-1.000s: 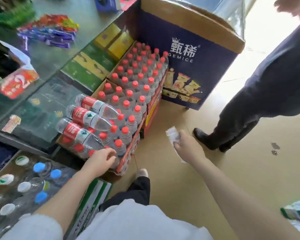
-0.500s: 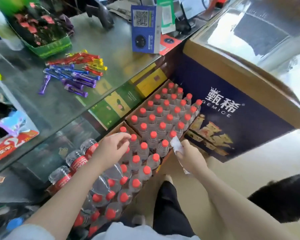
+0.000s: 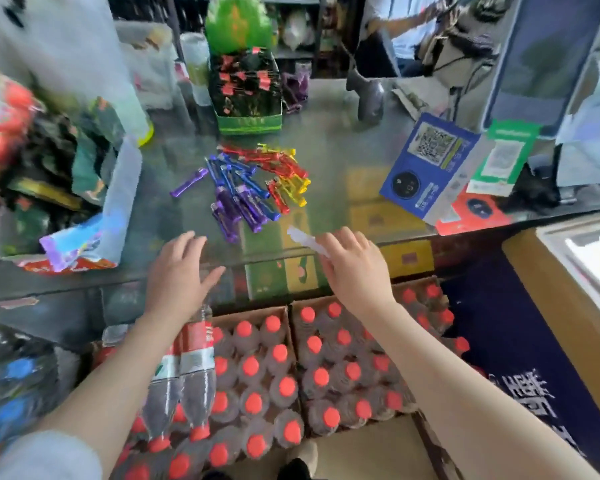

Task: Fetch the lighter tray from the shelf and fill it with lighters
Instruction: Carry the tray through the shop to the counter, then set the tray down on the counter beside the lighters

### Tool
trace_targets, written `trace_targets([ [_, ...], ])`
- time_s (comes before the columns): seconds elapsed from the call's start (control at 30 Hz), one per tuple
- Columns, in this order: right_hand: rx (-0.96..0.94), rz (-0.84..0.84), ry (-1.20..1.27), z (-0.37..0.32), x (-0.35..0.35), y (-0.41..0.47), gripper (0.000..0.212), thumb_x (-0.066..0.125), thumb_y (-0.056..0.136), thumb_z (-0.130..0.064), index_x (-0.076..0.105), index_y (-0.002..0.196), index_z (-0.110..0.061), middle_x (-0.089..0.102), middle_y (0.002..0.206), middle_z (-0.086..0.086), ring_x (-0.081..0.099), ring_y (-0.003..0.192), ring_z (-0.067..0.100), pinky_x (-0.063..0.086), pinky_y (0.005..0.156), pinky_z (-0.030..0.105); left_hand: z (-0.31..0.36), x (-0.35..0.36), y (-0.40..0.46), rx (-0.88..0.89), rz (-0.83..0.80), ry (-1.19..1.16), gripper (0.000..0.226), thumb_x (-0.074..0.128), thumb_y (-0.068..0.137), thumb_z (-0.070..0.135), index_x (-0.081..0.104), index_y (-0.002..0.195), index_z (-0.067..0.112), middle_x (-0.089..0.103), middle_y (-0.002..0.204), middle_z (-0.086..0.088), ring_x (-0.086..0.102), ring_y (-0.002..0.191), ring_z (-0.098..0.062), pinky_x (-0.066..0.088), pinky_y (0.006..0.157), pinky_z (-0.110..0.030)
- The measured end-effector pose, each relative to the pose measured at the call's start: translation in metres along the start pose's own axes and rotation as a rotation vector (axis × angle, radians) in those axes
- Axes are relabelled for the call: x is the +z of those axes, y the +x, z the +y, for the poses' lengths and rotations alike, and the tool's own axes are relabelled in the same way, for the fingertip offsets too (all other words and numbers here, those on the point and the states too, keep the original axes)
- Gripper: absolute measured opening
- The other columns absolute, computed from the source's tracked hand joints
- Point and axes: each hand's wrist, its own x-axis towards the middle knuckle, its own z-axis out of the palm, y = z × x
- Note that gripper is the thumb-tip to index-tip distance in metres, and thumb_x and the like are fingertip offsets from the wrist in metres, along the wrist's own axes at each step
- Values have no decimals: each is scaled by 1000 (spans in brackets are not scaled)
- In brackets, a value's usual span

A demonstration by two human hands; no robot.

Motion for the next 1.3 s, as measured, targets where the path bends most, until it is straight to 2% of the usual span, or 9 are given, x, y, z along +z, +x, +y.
trace_targets([
  [0.13, -147, -4, -127, 1, 21, 32, 42, 72, 54, -3, 63, 91, -20, 65, 83, 4, 59, 67, 28, 44, 56, 29, -10, 6, 4, -37, -44, 79, 59, 74, 71, 30, 55, 117, -1, 53, 125, -22, 48, 115, -41, 39, 95, -51],
  [0.27, -245, 10, -108, -7, 41, 39, 34, 59, 61, -8, 62, 92, -20, 67, 89, 2, 59, 71, 27, 47, 62, 30, -12, 6, 9, -10, 31, 81, 58, 78, 64, 36, 61, 109, 3, 60, 114, -19, 54, 105, -39, 43, 90, -47],
  [0.47, -339, 55, -100, -22, 55, 30, 35, 65, 64, -5, 57, 93, -23, 66, 93, -2, 59, 78, 24, 46, 65, 30, -24, 0, 18, 50, -14, 73, 67, 78, 58, 48, 60, 109, 9, 58, 108, -12, 54, 99, -37, 42, 84, -44],
  [0.6, -376, 285, -32, -56, 42, 27, 26, 49, 80, -1, 61, 91, -22, 68, 92, -2, 55, 81, 21, 43, 67, 31, -23, -11, 20, 133, -121, -370, 97, 69, 55, 62, 38, 132, 13, 41, 133, -4, 41, 120, -19, 34, 100, -37],
  [0.7, -436, 369, 46, -93, 35, 34, 28, 35, 93, -10, 61, 90, -21, 70, 90, -1, 57, 79, 21, 42, 65, 31, -27, -21, 15, 236, -124, -594, 100, 73, 52, 57, 34, 133, 14, 40, 127, 3, 41, 112, -4, 35, 96, -19],
  [0.87, -517, 318, 60, -122, 58, 41, 17, 53, 83, -9, 61, 93, -21, 69, 87, 0, 53, 77, 19, 37, 65, 29, -60, -25, 2, 81, -85, -643, 90, 66, 52, 56, 43, 125, 10, 52, 108, -4, 46, 98, 12, 35, 84, -3],
  [1.07, -510, 203, 48, -129, 72, 40, 21, 61, 73, -8, 66, 89, -22, 68, 84, -1, 62, 71, 21, 49, 56, 28, -75, -25, -9, 61, -62, -480, 90, 57, 58, 64, 40, 128, 10, 47, 121, -5, 44, 109, -14, 33, 93, -26],
  [1.23, -494, -44, 171, -127, 73, 46, 21, 64, 74, -25, 66, 93, -16, 71, 92, 2, 65, 77, 26, 56, 63, 32, -79, -24, -7, 91, -89, -353, 84, 50, 65, 65, 42, 129, 10, 47, 131, -9, 41, 119, -23, 25, 99, -27],
  [1.3, -459, -131, 240, -124, 69, 51, 20, 60, 79, -24, 65, 95, -14, 72, 96, 2, 66, 83, 27, 55, 68, 34, -76, -24, -5, 99, -85, -327, 85, 61, 66, 59, 41, 130, 9, 46, 133, -10, 40, 122, -26, 25, 101, -29],
])
